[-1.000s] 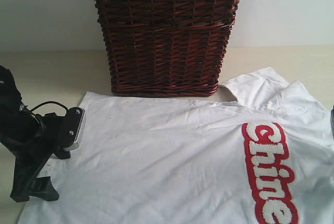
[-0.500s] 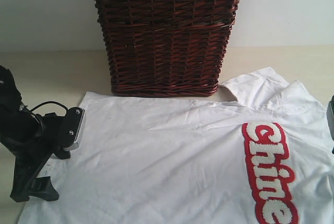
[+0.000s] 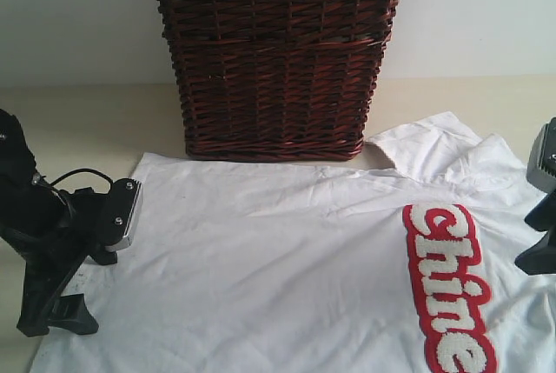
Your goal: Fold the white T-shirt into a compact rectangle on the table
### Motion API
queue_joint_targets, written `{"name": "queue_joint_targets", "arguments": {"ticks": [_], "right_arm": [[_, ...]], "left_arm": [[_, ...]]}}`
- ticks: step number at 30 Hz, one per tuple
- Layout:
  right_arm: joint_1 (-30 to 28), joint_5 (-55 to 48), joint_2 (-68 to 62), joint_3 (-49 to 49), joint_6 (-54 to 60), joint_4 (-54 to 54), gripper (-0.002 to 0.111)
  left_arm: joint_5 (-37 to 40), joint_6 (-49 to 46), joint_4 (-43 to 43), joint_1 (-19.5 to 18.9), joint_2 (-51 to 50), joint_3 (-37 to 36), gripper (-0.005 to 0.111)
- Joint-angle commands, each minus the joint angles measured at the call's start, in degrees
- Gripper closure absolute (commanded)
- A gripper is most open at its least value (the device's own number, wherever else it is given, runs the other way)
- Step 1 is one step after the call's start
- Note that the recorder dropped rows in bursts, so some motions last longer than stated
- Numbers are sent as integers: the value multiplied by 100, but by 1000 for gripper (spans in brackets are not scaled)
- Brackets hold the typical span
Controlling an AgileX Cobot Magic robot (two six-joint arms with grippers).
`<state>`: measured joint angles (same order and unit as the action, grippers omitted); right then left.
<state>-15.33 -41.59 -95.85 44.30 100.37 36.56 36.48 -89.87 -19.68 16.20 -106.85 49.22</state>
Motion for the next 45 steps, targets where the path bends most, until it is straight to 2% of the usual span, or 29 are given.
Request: {"name": "queue_joint_targets", "arguments": {"ticks": [1, 4, 6, 8, 10, 12, 13, 17, 22, 26, 32, 38, 43, 45], "right_arm": [[-7, -434, 59, 5, -160, 1023, 59], [-7, -434, 59, 5, -160, 1689, 64], [-7, -434, 59, 5, -160, 1934, 63], [-7, -434, 59, 5, -160, 1856, 52], [-7, -378, 59, 5, -243, 1485, 35], [-7, -154, 47, 5, -494, 694, 19], [-7, -67, 35, 5, -733, 127, 17], [-7, -337, -118, 5, -1139, -1222, 16], [-7, -195, -307, -3, -515, -1469, 16], [-7, -120, -465, -3, -528, -1757, 16], [-7, 28, -622, -3, -690, -2608, 16], [-7, 167, -791, -3, -1479, -3837, 16], [-7, 78, -1025, -3, -1570, -4008, 17], [-7, 55, -1081, -3, -1570, -3998, 22]], "left_arm": [[-405, -14, -67, 31, -249, -131, 25], [-405, -14, -67, 31, -249, -131, 25], [-405, -14, -67, 31, -249, -131, 25], [-405, -14, -67, 31, -249, -131, 25], [-405, -14, -67, 31, -249, -131, 25], [-405, -14, -67, 31, -249, -131, 25], [-405, -14, -67, 31, -249, -131, 25], [-405, -14, -67, 31, -249, -131, 25], [-405, -14, -67, 31, -249, -131, 25], [-405, -14, -67, 31, -249, -131, 25], [-405, -14, -67, 31, -249, -131, 25], [-405, -14, -67, 31, -249, -131, 25], [-405, -14, -67, 31, -249, -131, 25], [-405, -14, -67, 31, -249, -131, 25]]}}
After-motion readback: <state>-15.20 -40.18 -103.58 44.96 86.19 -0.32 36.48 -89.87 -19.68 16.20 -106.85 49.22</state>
